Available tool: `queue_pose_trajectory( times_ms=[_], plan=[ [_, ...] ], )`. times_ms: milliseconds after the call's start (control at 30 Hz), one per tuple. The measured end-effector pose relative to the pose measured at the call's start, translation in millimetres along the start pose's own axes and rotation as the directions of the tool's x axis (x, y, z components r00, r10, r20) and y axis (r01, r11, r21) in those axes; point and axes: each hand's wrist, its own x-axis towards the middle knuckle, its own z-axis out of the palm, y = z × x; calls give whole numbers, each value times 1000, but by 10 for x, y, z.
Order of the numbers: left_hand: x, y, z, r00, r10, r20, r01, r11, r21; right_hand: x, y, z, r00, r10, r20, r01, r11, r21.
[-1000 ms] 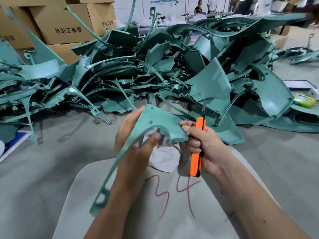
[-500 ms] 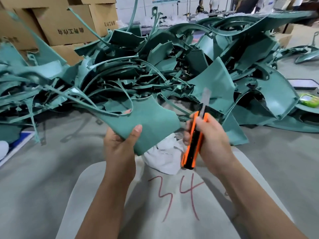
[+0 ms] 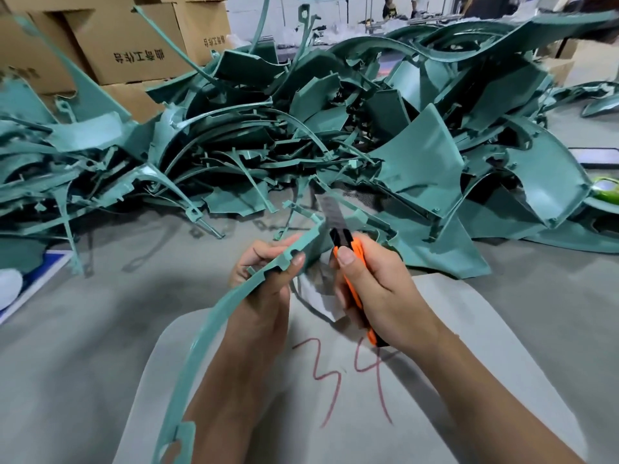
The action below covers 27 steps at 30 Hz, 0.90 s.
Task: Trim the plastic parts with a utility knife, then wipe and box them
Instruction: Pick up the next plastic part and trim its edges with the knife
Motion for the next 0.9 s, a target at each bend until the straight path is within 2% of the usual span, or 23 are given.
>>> queue_pose_trajectory(
  times_ms=[100, 200, 267, 333, 433, 500, 567, 733, 833, 900],
  plan=[
    [53, 49, -34, 998, 59, -8, -59, 998, 3, 32, 19, -86, 995, 102, 10, -103, 994, 29],
    [109, 115, -141, 989, 138, 51, -140, 989, 49, 87, 39, -195, 969, 241, -52, -244, 968, -59],
    [136, 135, -218, 983, 171, 62, -176, 981, 87, 106, 52, -241, 953, 278, -117, -295, 943, -156],
    [155, 153, -279, 971, 223, 86, -234, 960, 151, 92, 18, -259, 952, 274, -137, -293, 946, -139],
    [154, 185, -314, 943, 288, 168, -323, 912, 252, 30, -64, -234, 971, 237, 23, -238, 970, 55],
    [156, 197, -319, 930, 295, 217, -352, 885, 304, 1, -81, -194, 965, 217, 149, -229, 971, 69],
    [176, 214, -318, 931, 292, 221, -352, 881, 316, 7, -61, -187, 948, 252, 196, -261, 965, 21],
    [201, 191, -354, 916, 328, 229, -386, 875, 293, 74, 12, -325, 921, 380, 89, -370, 923, -108],
    [199, 149, -343, 935, 298, 190, -337, 916, 219, 100, 55, -345, 939, 338, -64, -342, 897, -279],
    [190, 126, -338, 940, 293, 173, -325, 923, 205, 97, 45, -331, 958, 272, -94, -287, 926, -247]
  ],
)
